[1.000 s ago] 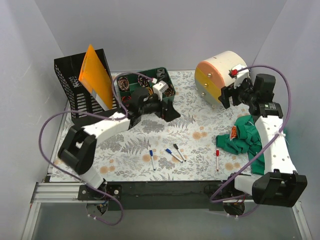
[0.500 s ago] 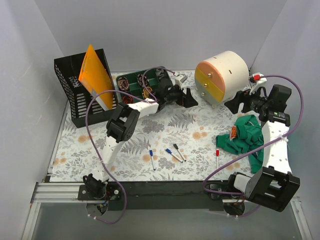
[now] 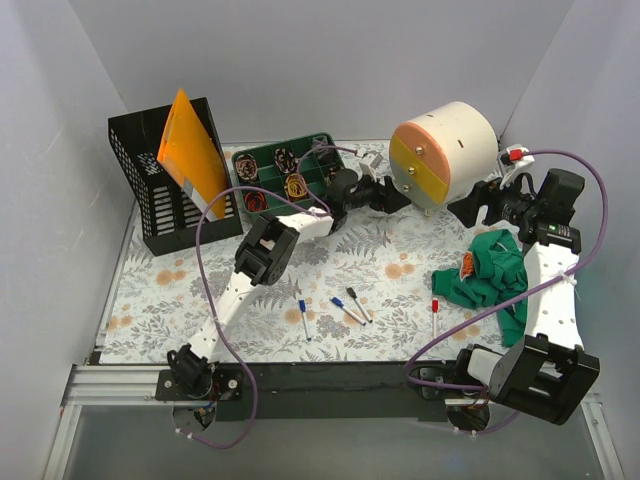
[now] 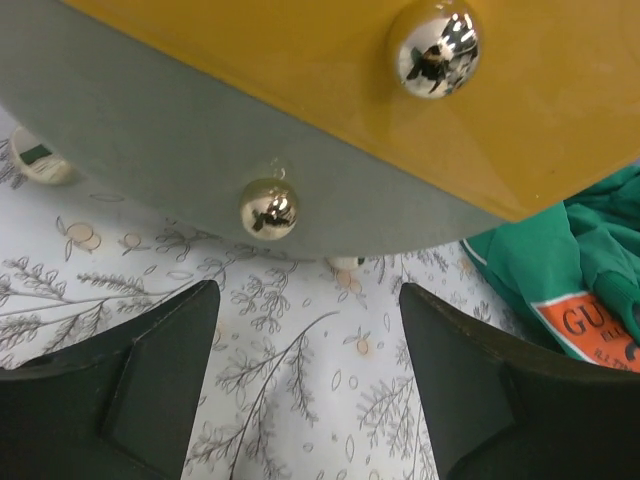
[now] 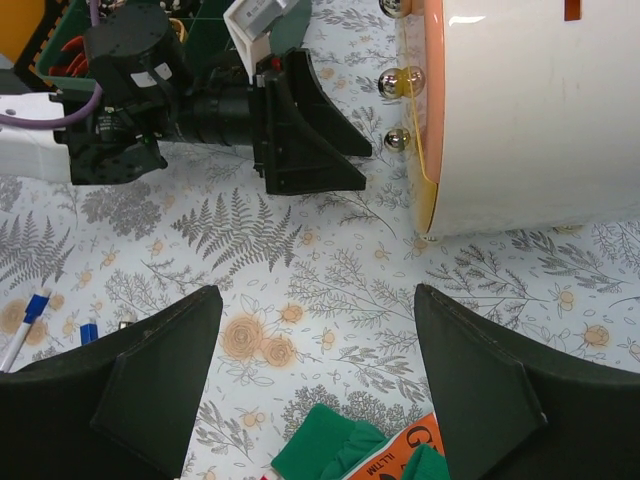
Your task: Organize the desk
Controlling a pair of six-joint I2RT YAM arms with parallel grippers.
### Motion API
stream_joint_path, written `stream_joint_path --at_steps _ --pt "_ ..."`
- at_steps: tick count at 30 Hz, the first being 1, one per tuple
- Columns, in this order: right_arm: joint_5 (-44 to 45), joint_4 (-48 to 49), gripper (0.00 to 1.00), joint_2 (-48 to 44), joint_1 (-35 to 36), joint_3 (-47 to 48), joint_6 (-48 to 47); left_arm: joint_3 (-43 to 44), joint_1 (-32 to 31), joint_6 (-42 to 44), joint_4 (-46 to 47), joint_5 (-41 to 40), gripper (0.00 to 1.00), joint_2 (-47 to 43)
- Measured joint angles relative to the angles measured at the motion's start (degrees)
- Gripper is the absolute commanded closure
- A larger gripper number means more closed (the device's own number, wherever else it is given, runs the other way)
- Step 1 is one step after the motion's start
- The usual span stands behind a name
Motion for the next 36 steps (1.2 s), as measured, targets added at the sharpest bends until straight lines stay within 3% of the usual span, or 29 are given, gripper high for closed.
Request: stream_joint_path --at_steps 7,18,36 --pt "-0.39 0.26 0.14 0.00 -0.02 0.00 0.00 3.52 -2.14 -0.63 4.00 -6.56 0.37 3.28" --pt "-0.72 0.28 0.14 0.00 -0.04 -0.02 0.00 6.14 -1.55 -1.36 6.34 -11.85 0.38 6.01" --pt "-0.76 0.31 0.14 -0.44 -0.07 -0.02 0.00 9.14 -1.75 -3.37 9.18 -14.29 0.46 6.99"
